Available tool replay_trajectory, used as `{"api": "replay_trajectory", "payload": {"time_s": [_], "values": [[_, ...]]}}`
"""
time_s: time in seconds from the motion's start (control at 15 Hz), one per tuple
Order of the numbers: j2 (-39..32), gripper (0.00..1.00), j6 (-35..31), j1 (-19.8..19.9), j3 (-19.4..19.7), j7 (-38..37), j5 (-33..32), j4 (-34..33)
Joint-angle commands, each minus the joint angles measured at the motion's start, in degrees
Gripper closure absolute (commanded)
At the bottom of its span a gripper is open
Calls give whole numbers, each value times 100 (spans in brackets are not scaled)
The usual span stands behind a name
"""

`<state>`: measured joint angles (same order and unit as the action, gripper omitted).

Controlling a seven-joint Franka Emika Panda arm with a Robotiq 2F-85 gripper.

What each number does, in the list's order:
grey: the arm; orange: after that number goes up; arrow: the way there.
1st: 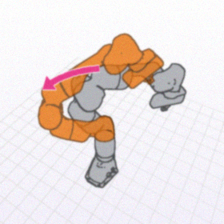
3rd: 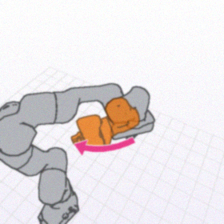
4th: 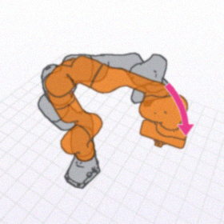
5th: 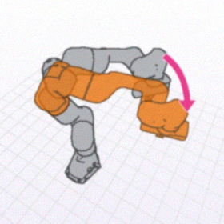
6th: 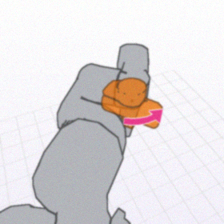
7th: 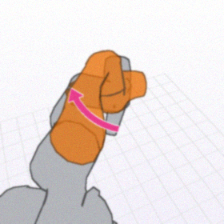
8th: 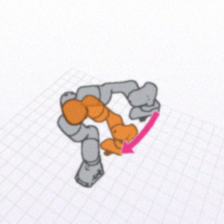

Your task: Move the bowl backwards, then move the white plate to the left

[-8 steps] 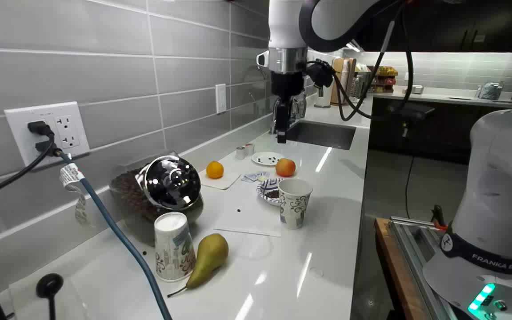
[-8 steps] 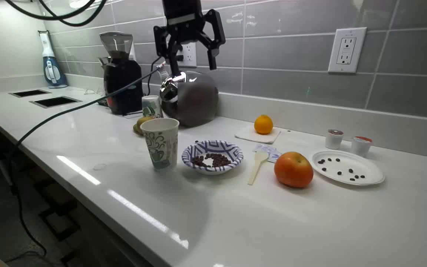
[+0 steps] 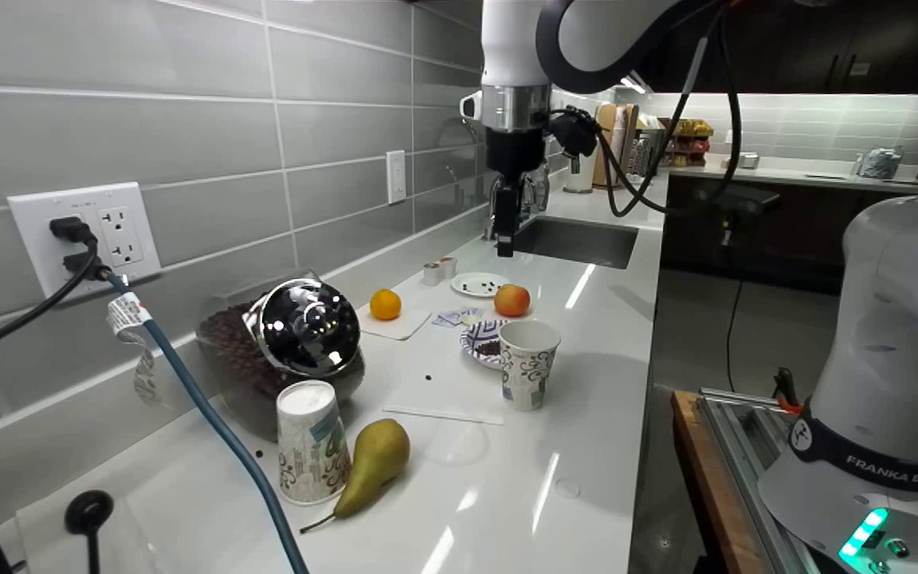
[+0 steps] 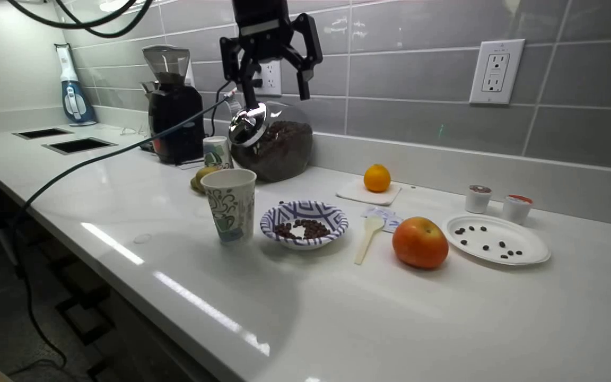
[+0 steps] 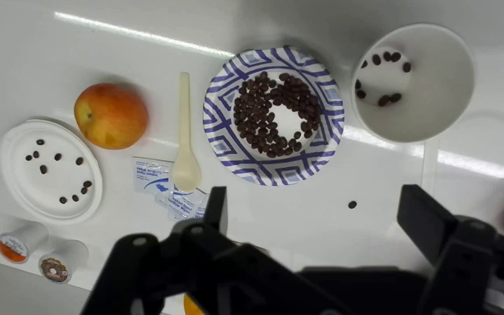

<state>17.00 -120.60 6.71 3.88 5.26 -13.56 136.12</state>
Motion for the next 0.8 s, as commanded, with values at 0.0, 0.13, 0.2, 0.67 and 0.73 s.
{"api": "replay_trajectory", "payload": {"time_s": [0.0,0.13,0.2,0.67,0.73], "values": [[0,0,14,-42,37,-9,-10,-9],[-15,0,-108,-55,59,125,-39,22],[13,0,-410,-87,124,310,33,114],[-380,0,-1508,-58,504,-285,1433,240],[-527,0,-1601,-50,521,-403,1643,215]]}}
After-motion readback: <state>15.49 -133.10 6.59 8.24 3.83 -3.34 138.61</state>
